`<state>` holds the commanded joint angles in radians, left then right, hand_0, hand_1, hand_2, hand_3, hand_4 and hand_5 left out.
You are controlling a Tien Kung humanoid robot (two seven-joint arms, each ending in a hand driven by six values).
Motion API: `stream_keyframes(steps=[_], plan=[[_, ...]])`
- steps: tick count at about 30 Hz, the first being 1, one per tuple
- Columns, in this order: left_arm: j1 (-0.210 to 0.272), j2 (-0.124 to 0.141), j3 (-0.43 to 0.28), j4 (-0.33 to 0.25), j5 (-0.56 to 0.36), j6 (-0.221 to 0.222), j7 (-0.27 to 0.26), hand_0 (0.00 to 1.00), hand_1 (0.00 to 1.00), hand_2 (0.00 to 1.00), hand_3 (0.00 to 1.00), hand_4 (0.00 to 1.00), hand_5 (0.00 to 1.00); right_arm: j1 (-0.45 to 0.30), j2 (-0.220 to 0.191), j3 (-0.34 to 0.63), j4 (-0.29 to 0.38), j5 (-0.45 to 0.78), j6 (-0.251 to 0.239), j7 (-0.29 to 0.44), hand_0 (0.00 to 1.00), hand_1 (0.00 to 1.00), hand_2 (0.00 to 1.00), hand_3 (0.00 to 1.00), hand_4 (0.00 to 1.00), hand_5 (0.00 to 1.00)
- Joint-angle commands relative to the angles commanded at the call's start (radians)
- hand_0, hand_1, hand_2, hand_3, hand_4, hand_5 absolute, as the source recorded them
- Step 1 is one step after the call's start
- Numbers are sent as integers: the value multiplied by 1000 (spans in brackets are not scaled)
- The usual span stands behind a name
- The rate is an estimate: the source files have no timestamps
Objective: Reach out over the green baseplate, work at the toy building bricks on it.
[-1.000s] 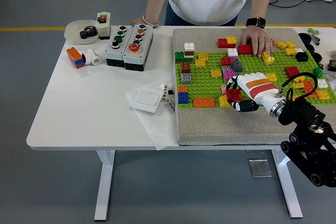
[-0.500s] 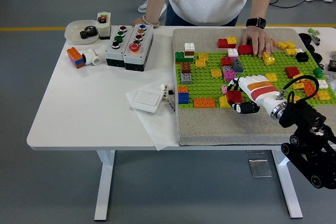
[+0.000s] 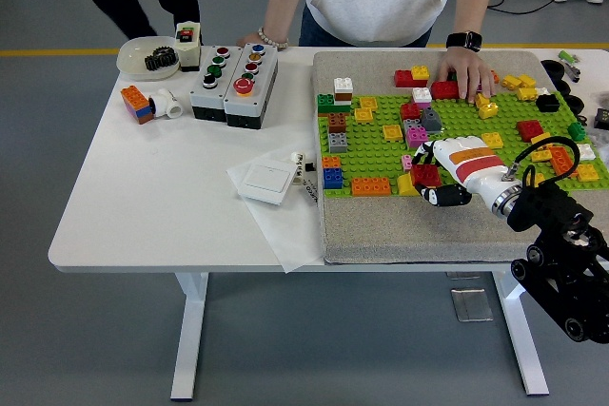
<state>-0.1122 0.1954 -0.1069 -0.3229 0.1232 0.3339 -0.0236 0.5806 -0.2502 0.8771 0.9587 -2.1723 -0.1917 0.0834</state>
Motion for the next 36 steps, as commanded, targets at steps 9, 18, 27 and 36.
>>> stream_keyframes(steps=[9,18,27,36], plan=[[4,-1,-7,0,12,0,5,804,814,825,653,662,640,-4,-1,4,1,-3,-5,6,569,638,728,825,934,255],[5,0,-6,0,12,-1,4,801,814,825,652,662,640,-14,-10,15,25,-11,-10,7,623,673,760,847,959,258],[8,0,-7,2,11,-1,5,800,814,825,652,662,640,-60,-36,34,124,-8,-82,-7,583,643,720,787,926,252],[9,-2,-11,4,16,-2,8,800,813,825,652,661,638,-78,-56,35,177,55,-174,-27,493,517,557,527,701,224]])
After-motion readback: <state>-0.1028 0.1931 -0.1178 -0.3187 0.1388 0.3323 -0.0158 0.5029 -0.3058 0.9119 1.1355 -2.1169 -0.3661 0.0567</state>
